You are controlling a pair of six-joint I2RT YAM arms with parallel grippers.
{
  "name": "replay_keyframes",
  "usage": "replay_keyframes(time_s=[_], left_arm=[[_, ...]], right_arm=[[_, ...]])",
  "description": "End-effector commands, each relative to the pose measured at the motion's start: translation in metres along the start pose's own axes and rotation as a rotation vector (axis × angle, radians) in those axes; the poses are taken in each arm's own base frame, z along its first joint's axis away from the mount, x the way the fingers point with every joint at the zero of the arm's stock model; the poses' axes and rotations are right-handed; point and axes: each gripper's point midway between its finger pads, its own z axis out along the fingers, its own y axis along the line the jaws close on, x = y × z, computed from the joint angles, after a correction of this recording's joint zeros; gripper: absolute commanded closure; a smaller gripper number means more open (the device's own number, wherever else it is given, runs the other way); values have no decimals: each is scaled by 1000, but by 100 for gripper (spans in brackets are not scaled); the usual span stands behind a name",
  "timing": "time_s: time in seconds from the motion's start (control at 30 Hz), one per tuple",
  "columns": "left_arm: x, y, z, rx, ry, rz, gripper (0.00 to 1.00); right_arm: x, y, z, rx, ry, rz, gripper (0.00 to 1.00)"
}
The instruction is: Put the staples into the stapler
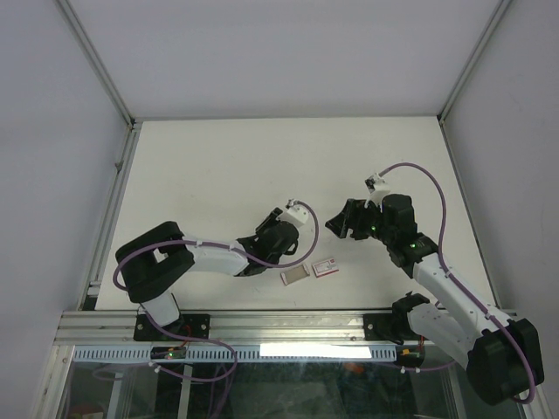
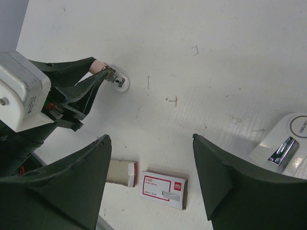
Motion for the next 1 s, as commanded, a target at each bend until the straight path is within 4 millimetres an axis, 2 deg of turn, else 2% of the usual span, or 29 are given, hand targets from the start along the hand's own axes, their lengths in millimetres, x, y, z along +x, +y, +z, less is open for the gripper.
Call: replay_keyframes(time_s=[0.0,0.17,0.33,0.47,0.6,0.73,0.83,0.97], left_arm=[[-6,-41,-10,160,-11,-29,70],[-14,-43,-16,198,-32,-42,57],[-25,-43,-27,253,-61,-85,39],[-40,-41,-44,324,-107,-150,22],[-58,-33,-65,413,-153,-237,10],[-69,-17,-74,494,-160,-363,7],[-71,4,-72,538,-149,-499,6],[-61,30,-57,573,-83,-701,6]], right_arm=[[-15,8,-2,-33,-57,-19,28],[-16,9,-2,-36,-59,-20,29],[-20,12,-5,-44,-68,-29,28],[-23,12,-5,-37,-70,-60,28],[-30,15,-3,-50,-78,-90,28],[-33,16,6,-62,-66,-93,28],[-32,18,16,-50,-52,-86,28],[-21,26,40,4,5,-93,30]])
